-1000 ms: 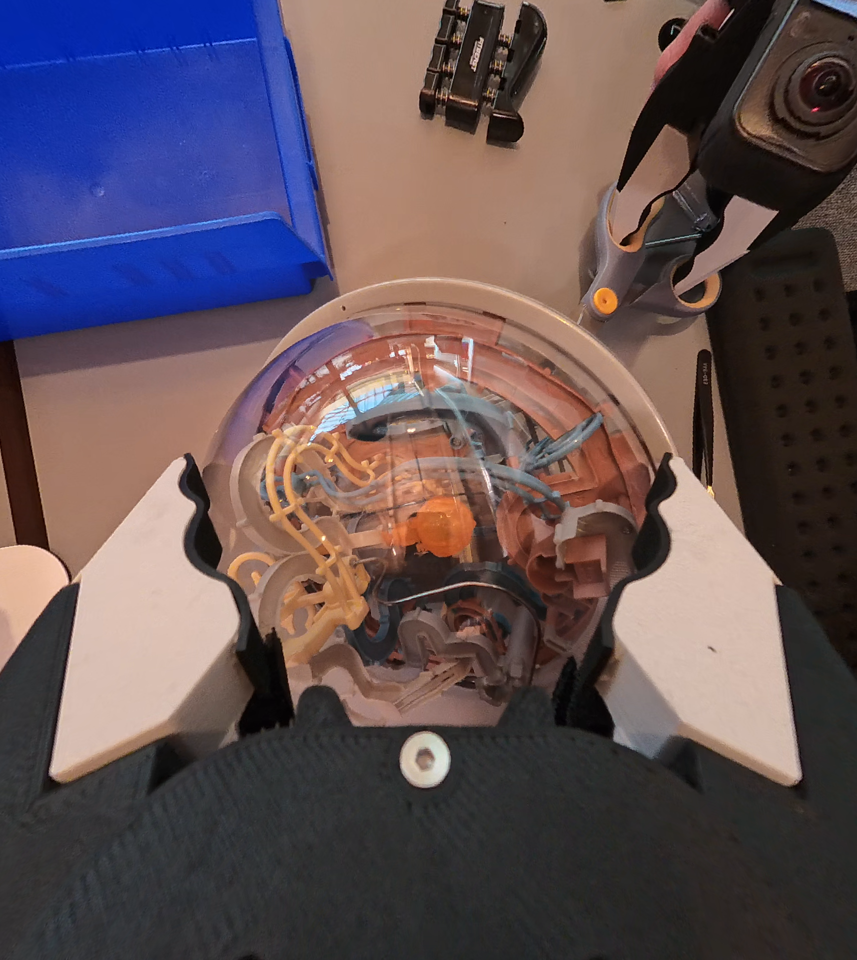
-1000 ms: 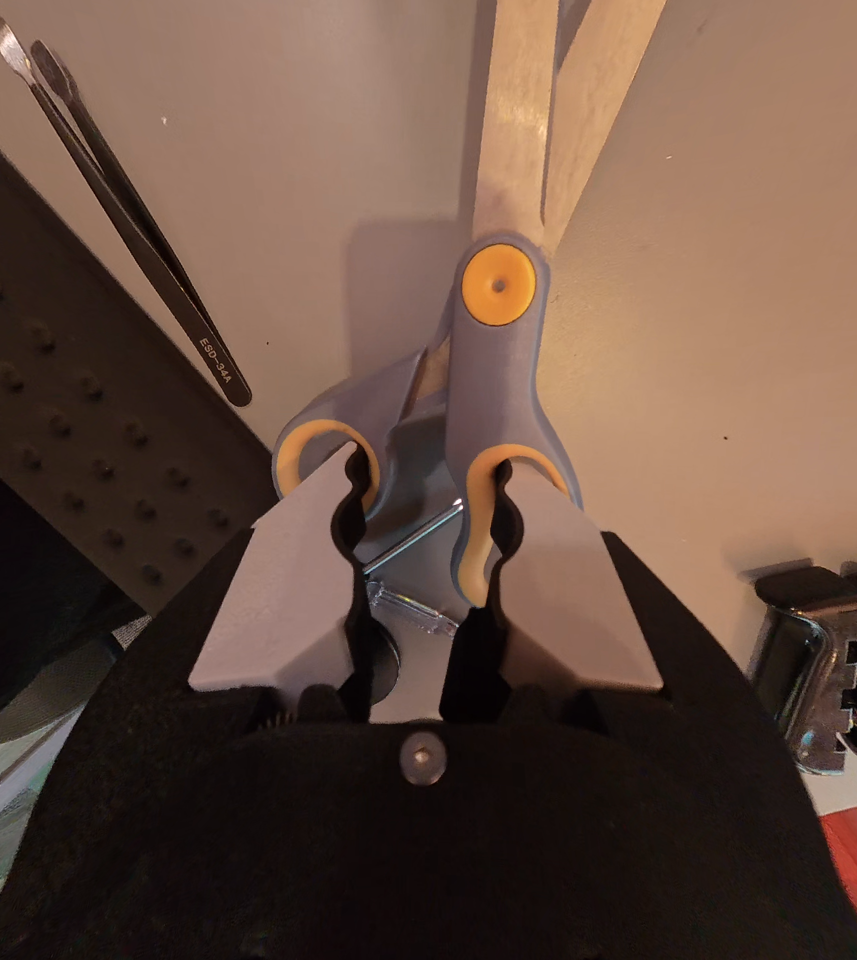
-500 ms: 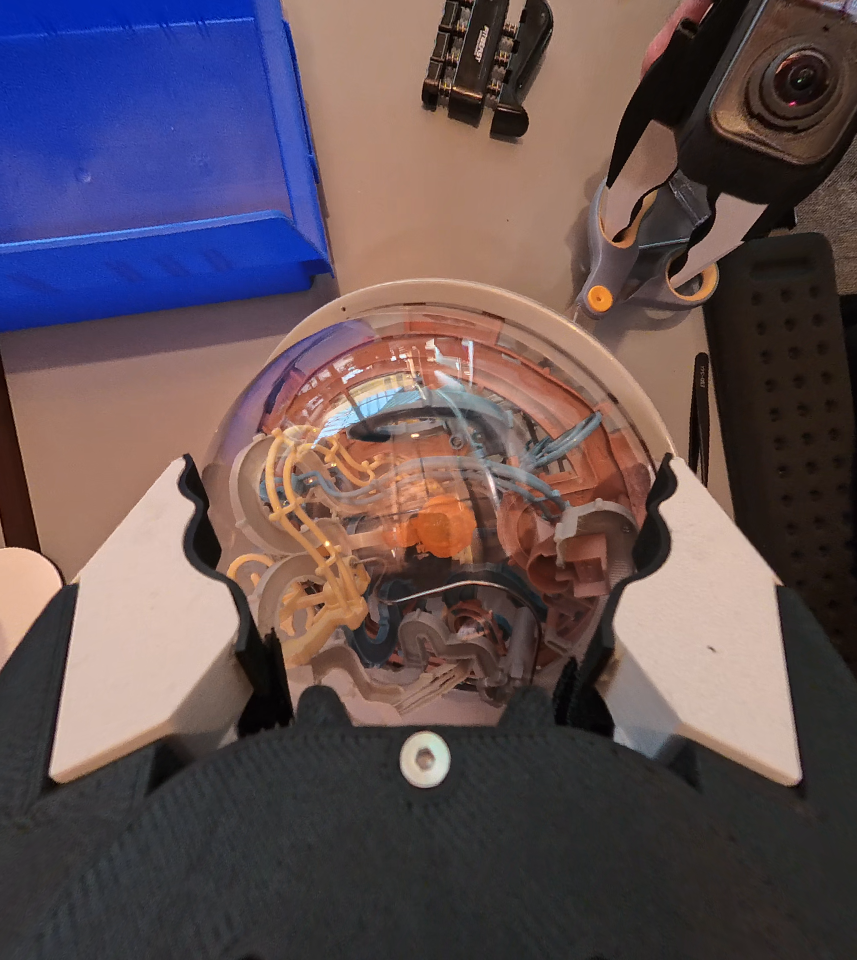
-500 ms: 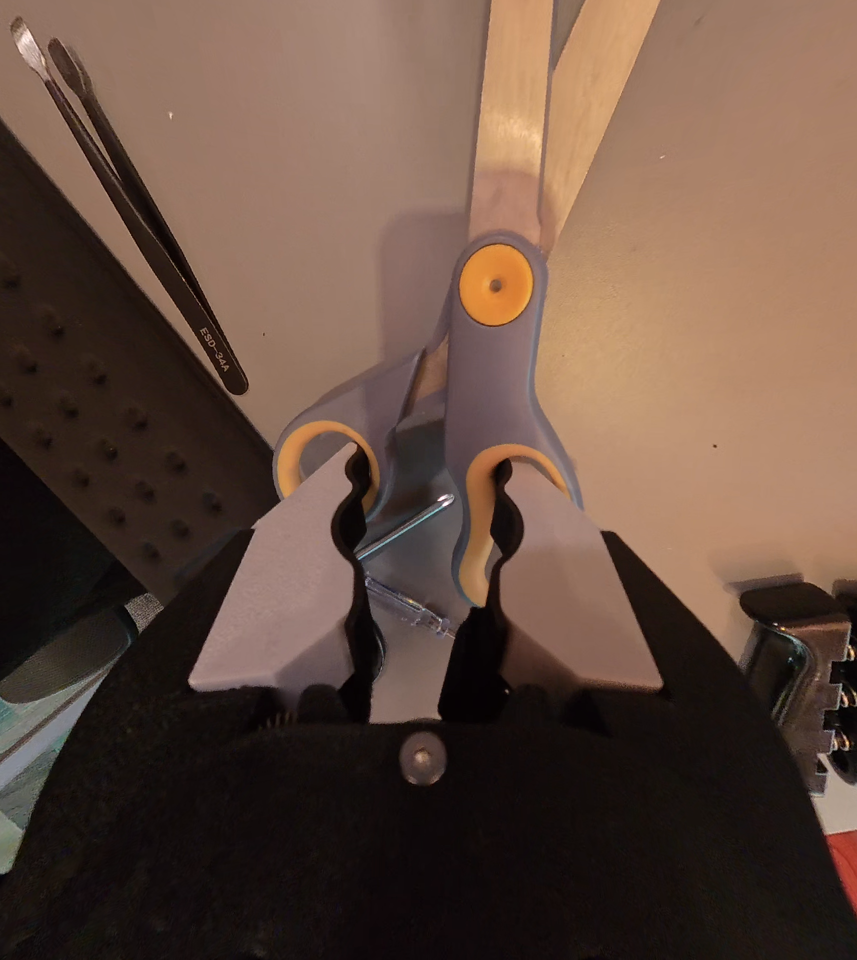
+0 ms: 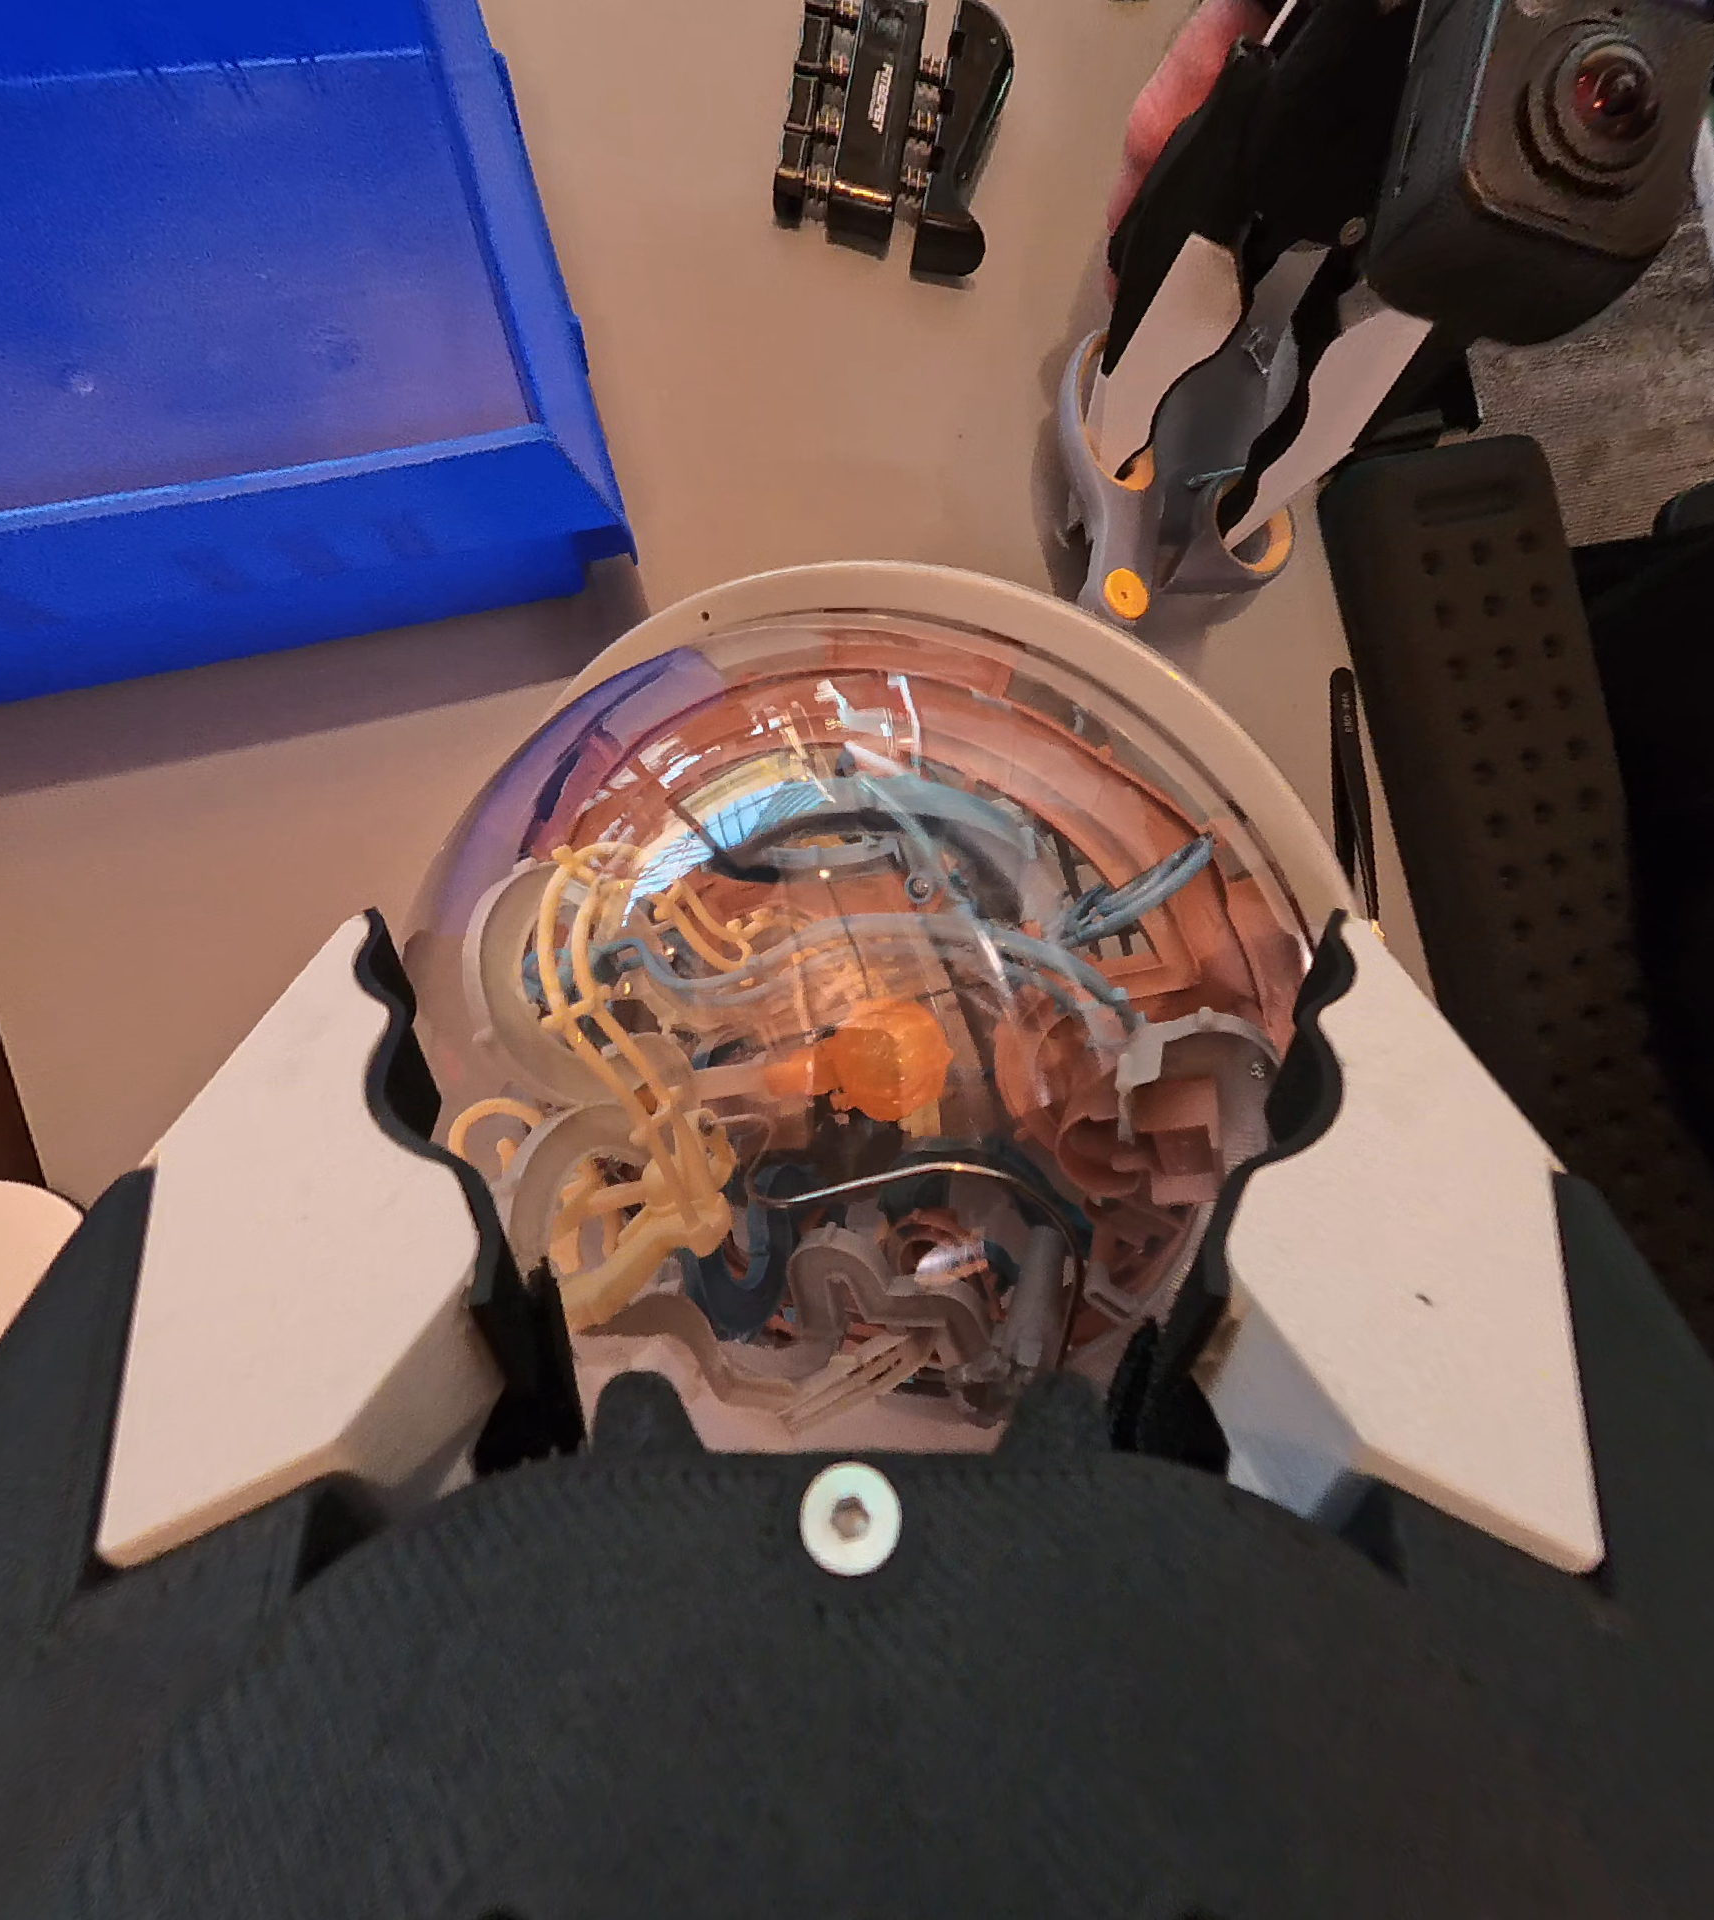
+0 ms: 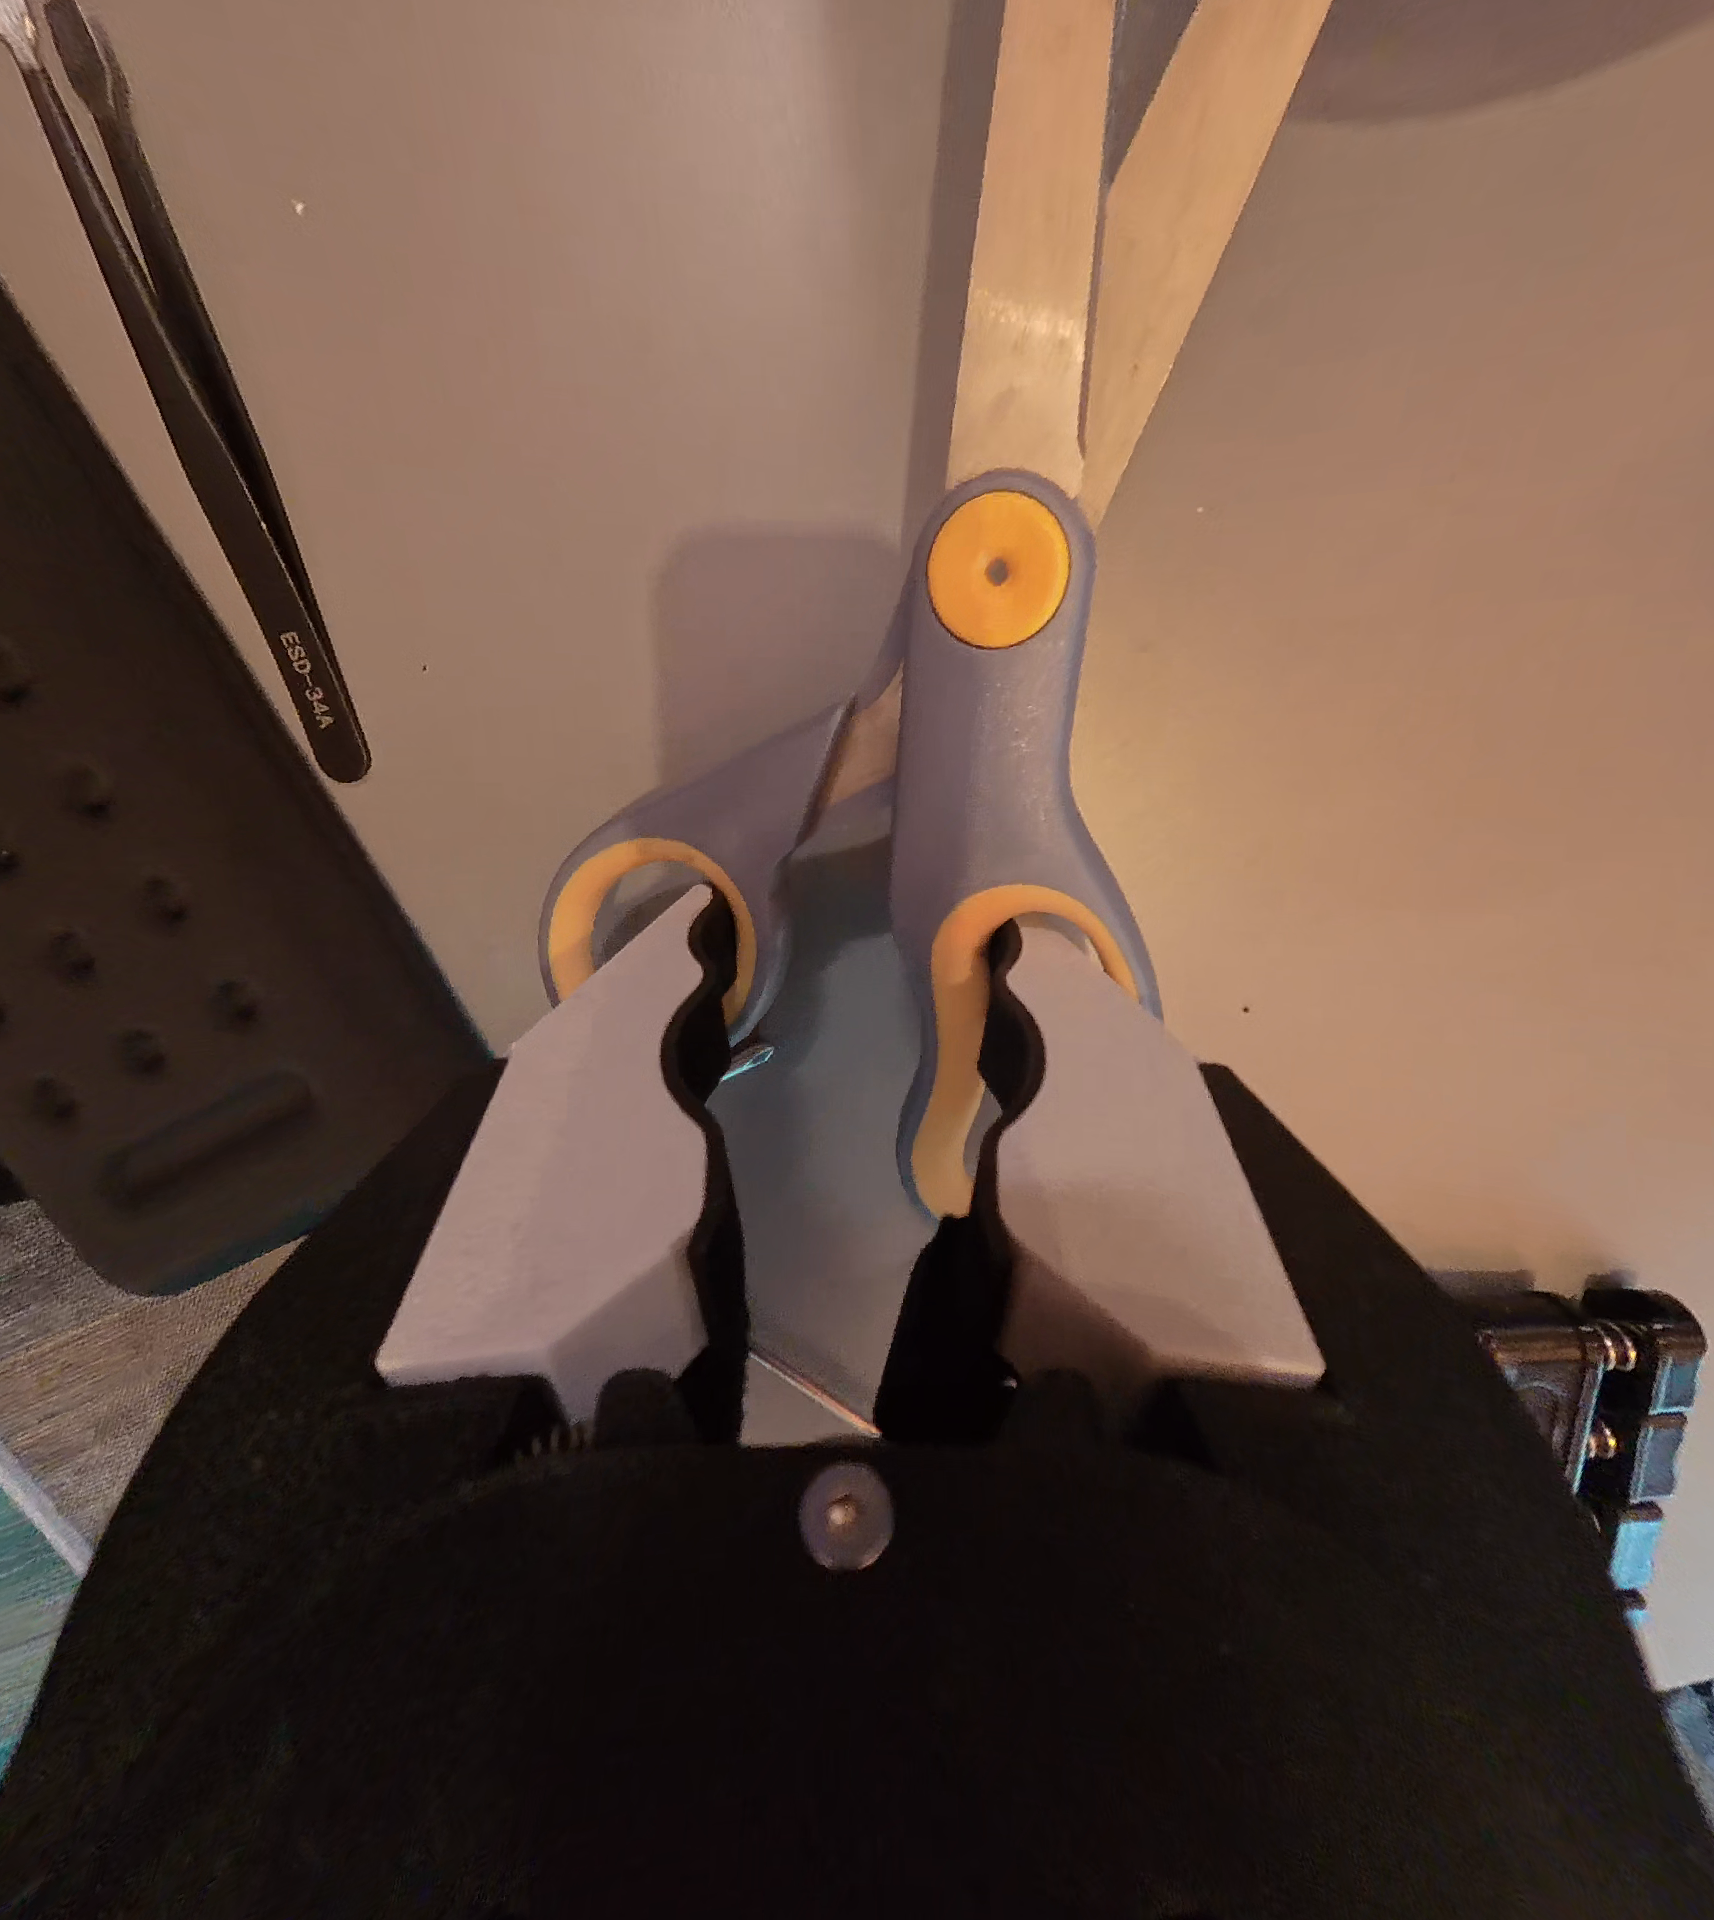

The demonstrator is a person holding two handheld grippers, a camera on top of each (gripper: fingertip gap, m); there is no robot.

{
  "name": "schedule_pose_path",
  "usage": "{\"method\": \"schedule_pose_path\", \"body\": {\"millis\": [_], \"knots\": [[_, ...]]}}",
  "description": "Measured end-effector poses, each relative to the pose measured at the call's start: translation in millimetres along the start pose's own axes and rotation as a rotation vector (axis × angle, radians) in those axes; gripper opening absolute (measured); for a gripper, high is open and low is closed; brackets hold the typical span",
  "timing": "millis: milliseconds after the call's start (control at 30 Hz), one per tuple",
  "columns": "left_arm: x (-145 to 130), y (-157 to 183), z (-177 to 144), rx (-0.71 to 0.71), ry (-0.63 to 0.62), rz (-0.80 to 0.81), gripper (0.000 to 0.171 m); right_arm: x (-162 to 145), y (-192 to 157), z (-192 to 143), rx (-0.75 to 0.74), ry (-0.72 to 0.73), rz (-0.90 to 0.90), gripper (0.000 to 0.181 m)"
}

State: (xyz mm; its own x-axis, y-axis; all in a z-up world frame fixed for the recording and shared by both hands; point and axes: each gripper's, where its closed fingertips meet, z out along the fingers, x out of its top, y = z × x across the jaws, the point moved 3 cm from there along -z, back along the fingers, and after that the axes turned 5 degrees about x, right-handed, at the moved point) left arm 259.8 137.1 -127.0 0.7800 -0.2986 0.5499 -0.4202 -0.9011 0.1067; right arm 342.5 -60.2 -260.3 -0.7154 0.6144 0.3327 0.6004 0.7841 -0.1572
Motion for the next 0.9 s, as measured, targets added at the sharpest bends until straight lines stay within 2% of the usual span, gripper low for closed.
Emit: {"method": "schedule_pose_path", "body": {"millis": [267,733,900], "knots": [[-3.7,1.2,-2.7,-0.028,0.008,0.046,0.159,4.4,8.0,2.3,-0.039,0.005,-0.095,0.044],[-15.8,10.7,-11.2,-0.086,0.040,0.163,0.159,19.2,13.5,7.4,0.019,0.022,-0.245,0.043],[-20.6,20.4,-12.8,-0.123,0.018,0.213,0.159,25.7,15.4,8.9,0.025,-0.040,-0.333,0.042]]}}
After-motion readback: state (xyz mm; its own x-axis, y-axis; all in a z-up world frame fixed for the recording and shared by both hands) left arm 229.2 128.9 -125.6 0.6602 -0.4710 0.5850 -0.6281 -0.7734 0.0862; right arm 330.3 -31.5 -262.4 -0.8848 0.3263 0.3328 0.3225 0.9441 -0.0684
